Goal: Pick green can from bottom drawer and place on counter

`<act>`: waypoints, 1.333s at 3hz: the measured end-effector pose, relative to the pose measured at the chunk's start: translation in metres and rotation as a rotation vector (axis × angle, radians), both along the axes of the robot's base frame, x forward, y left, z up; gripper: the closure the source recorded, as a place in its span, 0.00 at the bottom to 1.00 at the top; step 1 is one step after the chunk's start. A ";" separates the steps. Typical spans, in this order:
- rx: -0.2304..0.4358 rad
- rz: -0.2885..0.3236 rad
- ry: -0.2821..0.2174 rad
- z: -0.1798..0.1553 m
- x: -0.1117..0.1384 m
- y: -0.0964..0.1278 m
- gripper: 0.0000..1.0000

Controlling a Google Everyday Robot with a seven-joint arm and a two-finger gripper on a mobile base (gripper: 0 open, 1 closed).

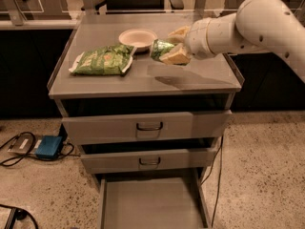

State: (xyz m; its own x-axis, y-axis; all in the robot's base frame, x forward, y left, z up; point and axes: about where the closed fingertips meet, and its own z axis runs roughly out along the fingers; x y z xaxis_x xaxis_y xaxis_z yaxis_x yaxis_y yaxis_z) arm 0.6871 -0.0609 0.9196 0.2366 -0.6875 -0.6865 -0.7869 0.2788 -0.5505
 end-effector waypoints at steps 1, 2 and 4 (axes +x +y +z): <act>-0.004 0.014 0.029 -0.025 0.016 0.004 1.00; -0.004 0.014 0.029 -0.025 0.016 0.004 1.00; -0.004 0.014 0.029 -0.025 0.016 0.004 0.58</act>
Offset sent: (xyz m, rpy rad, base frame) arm 0.0233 -0.0029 -0.0338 -0.0025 0.0377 0.0068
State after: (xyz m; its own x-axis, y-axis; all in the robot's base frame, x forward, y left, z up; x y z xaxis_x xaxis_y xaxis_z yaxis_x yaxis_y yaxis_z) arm 0.7035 -0.0566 0.8950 0.2266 -0.6869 -0.6905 -0.8064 0.2653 -0.5285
